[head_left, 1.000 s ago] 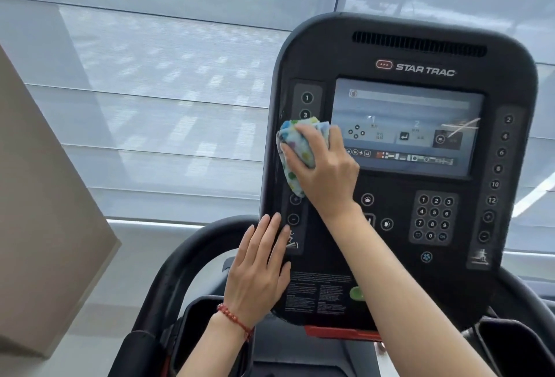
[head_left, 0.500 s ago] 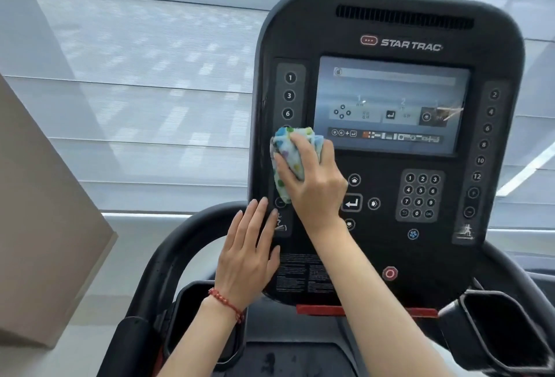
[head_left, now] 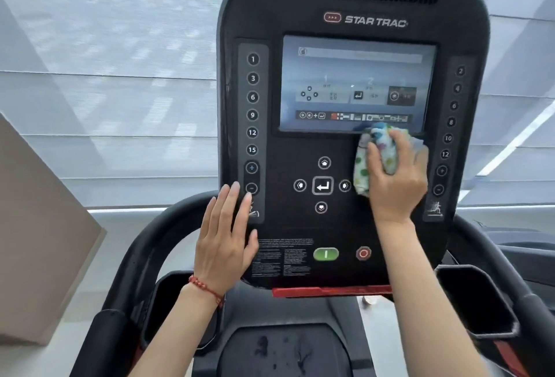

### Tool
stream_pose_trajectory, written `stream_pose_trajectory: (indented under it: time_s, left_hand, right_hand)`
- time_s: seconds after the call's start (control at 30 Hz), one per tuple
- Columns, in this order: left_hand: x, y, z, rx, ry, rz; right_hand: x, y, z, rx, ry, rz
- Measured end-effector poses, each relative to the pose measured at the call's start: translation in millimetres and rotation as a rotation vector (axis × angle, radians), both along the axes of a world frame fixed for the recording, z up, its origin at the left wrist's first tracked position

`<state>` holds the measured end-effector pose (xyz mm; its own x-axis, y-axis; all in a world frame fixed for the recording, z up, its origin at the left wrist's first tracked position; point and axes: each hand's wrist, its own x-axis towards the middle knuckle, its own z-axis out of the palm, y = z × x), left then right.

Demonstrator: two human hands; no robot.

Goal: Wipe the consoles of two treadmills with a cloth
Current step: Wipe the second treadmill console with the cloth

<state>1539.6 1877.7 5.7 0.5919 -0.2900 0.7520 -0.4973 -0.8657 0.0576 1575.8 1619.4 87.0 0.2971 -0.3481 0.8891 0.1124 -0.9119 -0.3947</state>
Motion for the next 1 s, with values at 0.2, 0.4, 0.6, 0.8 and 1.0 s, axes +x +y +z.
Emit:
stream_pose_trajectory:
  time_s: [0.2, 0.4, 0.6, 0.8, 1.0]
  left_hand:
    - [-0.5, 2.4, -1.4, 0.031, -0.005, 0.009]
    - [-11.0, 3.9, -11.2, 0.052, 0.001, 0.031]
    - [-24.4, 6.7, -23.7, 0.069, 0.037, 0.017]
    - [-27.2, 6.1, -22.1, 0.059, 0.052, 0.019]
    - [-29.8, 9.7, -25.8, 0.081, 0.074, 0.019]
  right_hand:
    - [-2.5, 11.3, -0.1, 0.262, -0.003, -0.057]
    - [-10.2, 97.4, -23.9, 0.011, 0.089, 0.092]
    - [-15.7, 138.6, -33.0, -0.209, 0.101, 0.240]
    - [-22.9, 75.3, -39.6, -0.214, 0.079, 0.093]
    - [-38.1, 52.7, -51.7, 0.167, 0.095, -0.105]
